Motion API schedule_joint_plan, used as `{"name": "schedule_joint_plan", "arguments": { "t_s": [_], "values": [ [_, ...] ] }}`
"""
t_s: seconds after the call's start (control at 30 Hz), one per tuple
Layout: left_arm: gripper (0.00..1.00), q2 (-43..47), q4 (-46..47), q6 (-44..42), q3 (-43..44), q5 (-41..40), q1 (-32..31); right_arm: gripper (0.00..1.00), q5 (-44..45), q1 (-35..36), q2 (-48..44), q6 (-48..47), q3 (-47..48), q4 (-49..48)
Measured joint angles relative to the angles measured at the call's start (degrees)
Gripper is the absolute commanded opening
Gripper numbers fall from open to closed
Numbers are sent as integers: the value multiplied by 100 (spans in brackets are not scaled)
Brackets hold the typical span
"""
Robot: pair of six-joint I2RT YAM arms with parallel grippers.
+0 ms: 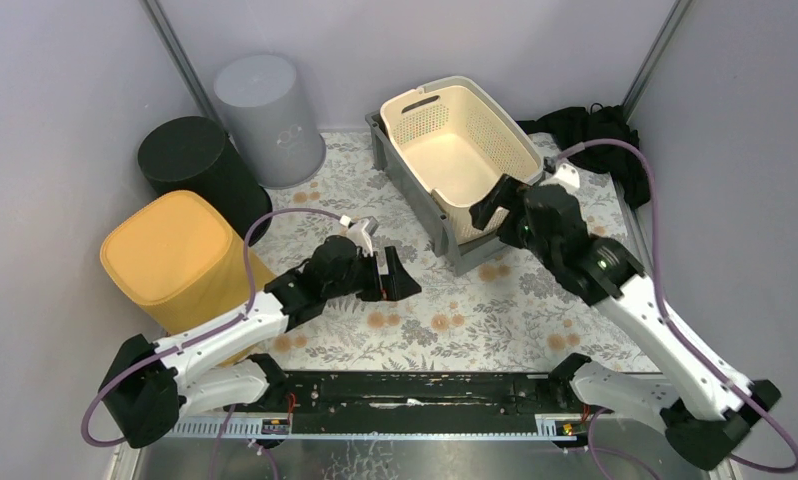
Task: Turn the large container upside down
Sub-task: Pick up the container from the container.
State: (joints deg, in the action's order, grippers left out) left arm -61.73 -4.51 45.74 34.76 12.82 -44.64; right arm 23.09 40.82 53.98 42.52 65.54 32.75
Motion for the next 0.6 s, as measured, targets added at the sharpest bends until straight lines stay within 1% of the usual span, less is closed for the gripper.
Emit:
{"name": "schedule_joint_plan", "arguments": {
  "t_s": [0.13, 0.23, 0.3, 0.43, 0.6],
  "values": [
    [100, 103, -85, -96, 317, -44, 0, 99, -807, -826, 796, 234, 166, 90],
    [100, 210, -144, -184, 503, -118, 0, 99, -1113, -1224, 1248, 376, 402, 291],
    [100, 289, -146, -223, 527, -157, 2, 99, -1346, -1600, 1620, 546, 732, 505],
    [100, 264, -164, -256, 527, -155, 2, 99, -1467, -2000, 1727, 863, 1014, 726],
    [100, 267, -170, -280, 525, -149, 2, 99, -1478, -2260, 1869, 1375, 1320, 1078]
  ]
}}
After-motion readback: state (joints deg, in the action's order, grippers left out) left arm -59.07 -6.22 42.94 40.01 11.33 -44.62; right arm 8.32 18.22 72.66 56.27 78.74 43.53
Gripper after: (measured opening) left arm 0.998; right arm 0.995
